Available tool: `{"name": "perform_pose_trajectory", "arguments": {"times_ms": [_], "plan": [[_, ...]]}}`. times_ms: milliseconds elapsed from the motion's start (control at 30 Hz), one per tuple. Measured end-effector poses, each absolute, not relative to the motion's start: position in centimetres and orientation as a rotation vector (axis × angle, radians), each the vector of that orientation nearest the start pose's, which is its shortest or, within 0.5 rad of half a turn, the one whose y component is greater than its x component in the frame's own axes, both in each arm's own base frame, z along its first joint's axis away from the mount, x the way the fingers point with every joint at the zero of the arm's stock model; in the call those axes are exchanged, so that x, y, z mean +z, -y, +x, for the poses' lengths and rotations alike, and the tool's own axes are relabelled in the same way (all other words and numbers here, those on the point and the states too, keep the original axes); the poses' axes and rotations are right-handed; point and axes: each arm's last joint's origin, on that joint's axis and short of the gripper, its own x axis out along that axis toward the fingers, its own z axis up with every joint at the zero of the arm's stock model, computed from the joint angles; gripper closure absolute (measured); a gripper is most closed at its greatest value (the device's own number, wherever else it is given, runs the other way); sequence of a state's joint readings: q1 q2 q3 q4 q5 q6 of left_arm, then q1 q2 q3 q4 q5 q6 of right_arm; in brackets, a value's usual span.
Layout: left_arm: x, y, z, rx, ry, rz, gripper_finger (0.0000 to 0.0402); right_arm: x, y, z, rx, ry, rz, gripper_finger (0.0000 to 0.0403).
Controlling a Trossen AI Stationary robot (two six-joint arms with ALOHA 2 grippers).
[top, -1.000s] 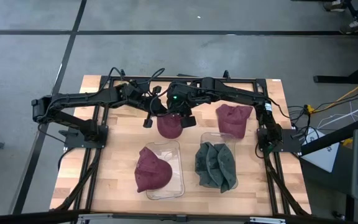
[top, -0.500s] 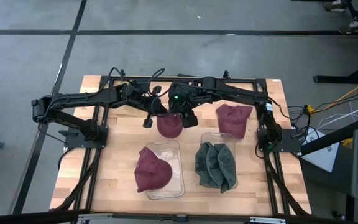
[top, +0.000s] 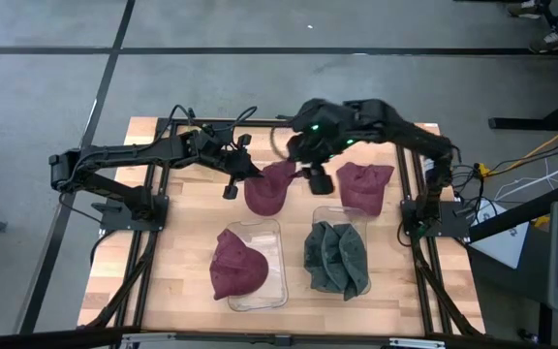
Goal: Pick & Place hat
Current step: Put the left pink cap into the left transparent bin
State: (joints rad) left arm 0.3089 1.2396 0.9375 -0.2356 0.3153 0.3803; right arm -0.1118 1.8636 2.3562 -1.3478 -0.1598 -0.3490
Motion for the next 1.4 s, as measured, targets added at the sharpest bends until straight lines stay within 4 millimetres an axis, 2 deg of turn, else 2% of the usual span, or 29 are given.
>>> {"name": "perform_pose_trajectory", "arguments": {"times_ms": [467,700,900,1233,1400], "plan": [[30.0,-7.0,24.8,-0.090,-0.464,0.219,0.0398,50.5,2.8,27.1,0.191,-0.674,-0.133,0.0221],[30.7,-6.9,24.1,-0.049,-0.452,0.236,0.0398,51.5,2.5,24.1,0.146,-0.640,-0.103,0.0221],[31.3,-6.8,23.6,-0.029,-0.435,0.249,0.0398,49.9,2.4,23.1,0.121,-0.635,-0.057,0.0221],[31.3,-6.9,23.5,0.015,-0.443,0.236,0.0398,43.9,2.3,21.6,0.037,-0.495,0.029,0.0221],[32.0,-6.7,23.0,0.045,-0.419,0.205,0.0398,42.8,2.2,20.2,0.018,-0.435,0.071,0.0221]]}}
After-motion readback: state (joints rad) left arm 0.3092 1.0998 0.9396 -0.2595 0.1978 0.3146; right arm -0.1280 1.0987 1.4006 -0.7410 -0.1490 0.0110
